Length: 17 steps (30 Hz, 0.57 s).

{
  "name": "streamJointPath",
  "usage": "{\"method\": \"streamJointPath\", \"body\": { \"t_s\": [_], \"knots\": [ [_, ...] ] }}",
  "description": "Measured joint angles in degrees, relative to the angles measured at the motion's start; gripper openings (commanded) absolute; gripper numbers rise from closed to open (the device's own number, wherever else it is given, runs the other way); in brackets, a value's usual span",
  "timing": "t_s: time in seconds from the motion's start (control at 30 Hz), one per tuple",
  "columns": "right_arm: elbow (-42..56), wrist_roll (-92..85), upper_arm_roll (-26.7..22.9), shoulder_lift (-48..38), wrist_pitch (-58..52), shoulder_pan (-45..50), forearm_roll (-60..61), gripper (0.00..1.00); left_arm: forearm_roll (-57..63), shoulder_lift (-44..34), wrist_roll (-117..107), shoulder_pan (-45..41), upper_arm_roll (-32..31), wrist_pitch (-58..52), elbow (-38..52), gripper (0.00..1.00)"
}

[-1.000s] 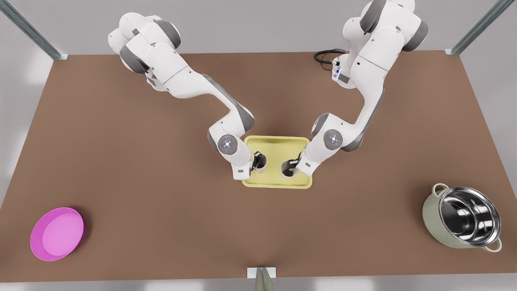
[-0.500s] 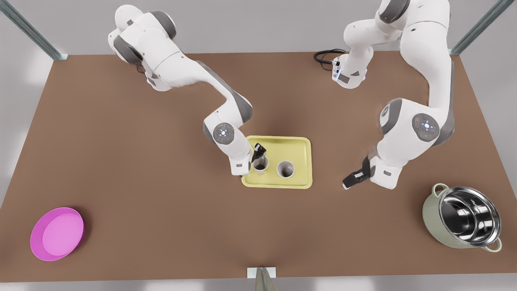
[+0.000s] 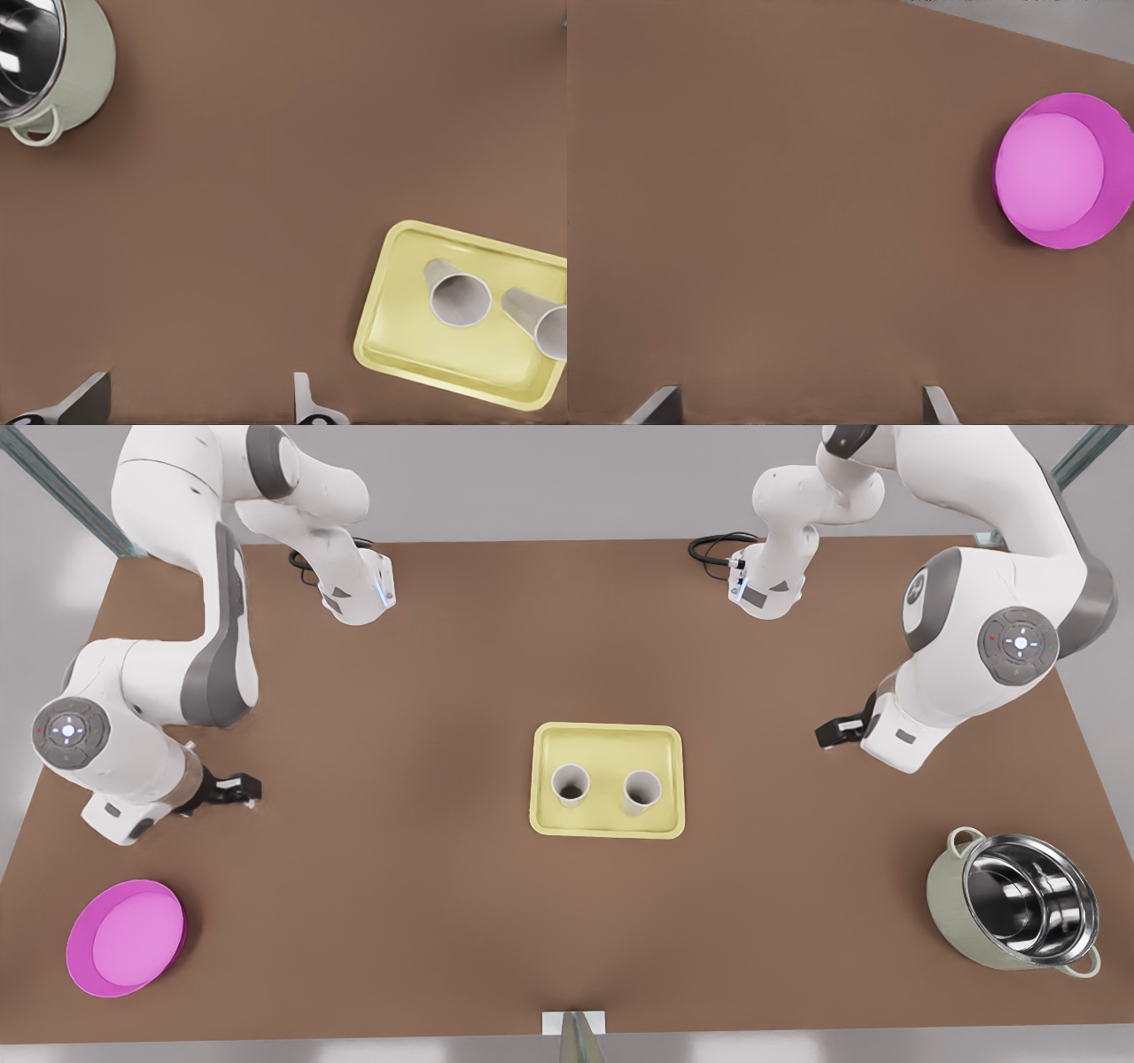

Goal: Use both arms to respectively pick up the white IKEA cups from the middle-left and middle-right positions, then place the white IKEA cups onto the middle-middle tray, ensuring that the cups remain upright and do not tip over

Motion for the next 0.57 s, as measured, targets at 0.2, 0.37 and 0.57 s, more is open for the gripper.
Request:
{"method": "streamJointPath", "body": {
  "t_s": [0.2, 0.37, 0.57],
  "knots": [
    [-6.4, -0.04, 1.24, -10.34, -6.91, -3.64, -1.56, 1.0, -0.7, 0.03, 4.64, 0.41, 0.01, -2.08, 0.03, 1.0],
    [-6.77, -0.08, 1.28, -8.99, -9.11, -3.21, -1.5, 1.0, -2.35, 0.03, 7.52, 2.34, 0.02, -2.73, 0.03, 1.0],
    [-6.5, -0.12, 1.28, -9.41, -10.18, -3.43, -1.09, 1.0, -2.73, 0.03, 10.11, 4.02, -0.01, -2.93, 0.03, 1.0]
  ]
}}
